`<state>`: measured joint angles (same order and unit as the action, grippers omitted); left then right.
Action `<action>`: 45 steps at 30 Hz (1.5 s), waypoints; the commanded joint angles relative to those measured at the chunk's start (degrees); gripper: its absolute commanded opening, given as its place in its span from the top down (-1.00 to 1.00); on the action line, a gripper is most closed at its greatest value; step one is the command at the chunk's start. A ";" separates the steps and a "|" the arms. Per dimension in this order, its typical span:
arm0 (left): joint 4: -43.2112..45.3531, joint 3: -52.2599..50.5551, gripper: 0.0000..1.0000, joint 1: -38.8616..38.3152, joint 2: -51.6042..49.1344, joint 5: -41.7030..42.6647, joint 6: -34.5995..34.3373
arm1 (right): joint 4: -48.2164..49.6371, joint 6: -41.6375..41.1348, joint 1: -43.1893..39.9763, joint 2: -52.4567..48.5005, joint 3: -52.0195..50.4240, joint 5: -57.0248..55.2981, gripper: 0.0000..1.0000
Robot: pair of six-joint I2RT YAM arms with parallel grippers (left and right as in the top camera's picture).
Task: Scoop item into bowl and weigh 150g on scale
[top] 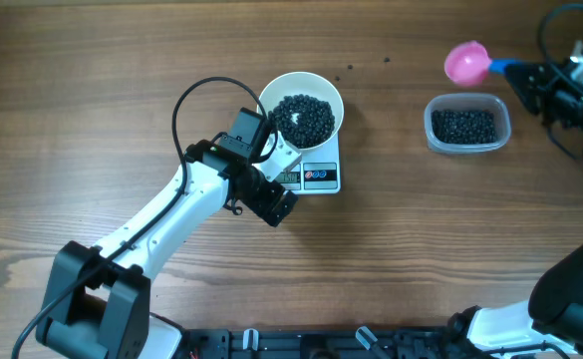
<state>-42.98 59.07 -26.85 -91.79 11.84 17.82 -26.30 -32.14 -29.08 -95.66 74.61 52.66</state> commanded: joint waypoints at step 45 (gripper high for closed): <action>0.15 -0.26 -1.00 -0.04 0.61 0.50 -0.13 | -4.83 5.20 6.73 -1.53 -0.11 -47.30 -1.00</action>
<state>-42.98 59.07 -26.85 -91.79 11.84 17.82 -29.12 -27.16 -22.48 -96.44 74.46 9.21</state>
